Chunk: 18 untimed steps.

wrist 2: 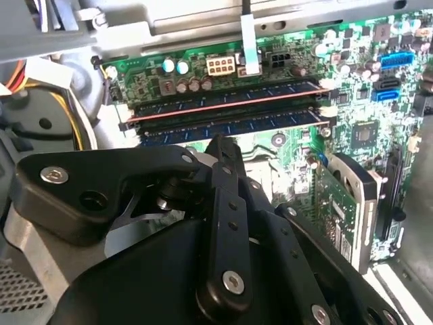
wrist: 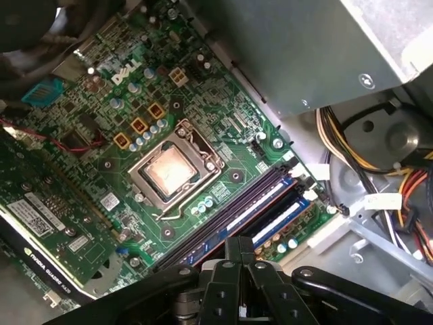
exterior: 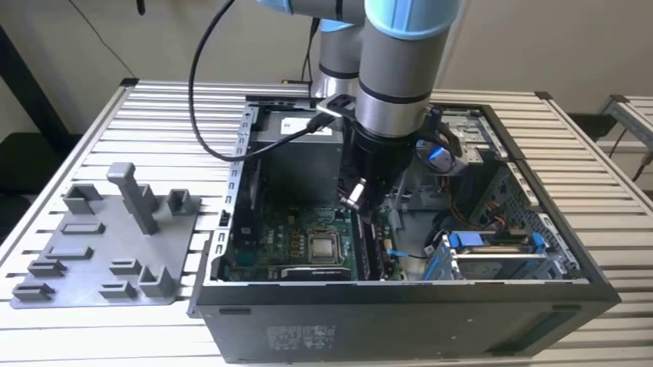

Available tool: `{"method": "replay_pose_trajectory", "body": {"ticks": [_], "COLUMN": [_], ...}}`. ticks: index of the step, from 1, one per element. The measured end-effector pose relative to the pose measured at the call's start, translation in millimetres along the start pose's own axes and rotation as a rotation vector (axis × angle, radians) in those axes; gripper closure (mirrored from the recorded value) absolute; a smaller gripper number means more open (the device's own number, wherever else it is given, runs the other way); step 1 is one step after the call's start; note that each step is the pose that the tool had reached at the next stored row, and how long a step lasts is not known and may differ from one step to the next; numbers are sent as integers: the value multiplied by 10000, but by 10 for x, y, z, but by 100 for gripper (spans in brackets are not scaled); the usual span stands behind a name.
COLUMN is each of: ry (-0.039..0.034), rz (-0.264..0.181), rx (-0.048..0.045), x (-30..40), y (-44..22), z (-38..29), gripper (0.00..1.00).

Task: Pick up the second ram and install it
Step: 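Press down the second ram until it locks into place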

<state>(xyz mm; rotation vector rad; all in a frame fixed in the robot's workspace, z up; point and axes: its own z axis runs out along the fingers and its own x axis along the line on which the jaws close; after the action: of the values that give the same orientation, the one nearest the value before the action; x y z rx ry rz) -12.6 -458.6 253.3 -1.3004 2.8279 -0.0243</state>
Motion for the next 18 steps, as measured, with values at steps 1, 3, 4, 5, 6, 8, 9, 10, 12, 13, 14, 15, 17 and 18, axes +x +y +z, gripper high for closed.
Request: {"method": "replay_pose_trajectory", "body": {"ticks": [1,3,4,5,6,8,9,10,12,13,14,15,17,18], "ry": [-18,-44,-42,-43,-49,-57,-68,-89,-149,-189,-219,-227,-232,-230], "rz": [-93,-271,-384,-506,-644,-906,-1029,-1143,-1367,-1484,-1583,-1662,-1761,-1788], "rx": [-36,-100,-118,-122,-128,-138,-147,-164,-211,-242,-268,-275,-279,-280], "x": [0,1,0,1,1,1,2,3,4,4,4,4,4,4], "y": [0,0,1,1,1,2,3,3,4,5,5,5,5,5], "z": [1,2,5,7,11,13,15,18,24,27,29,28,35,35], "gripper": [89,89,89,89,89,89,89,89,89,89,89,89,89,89]}}
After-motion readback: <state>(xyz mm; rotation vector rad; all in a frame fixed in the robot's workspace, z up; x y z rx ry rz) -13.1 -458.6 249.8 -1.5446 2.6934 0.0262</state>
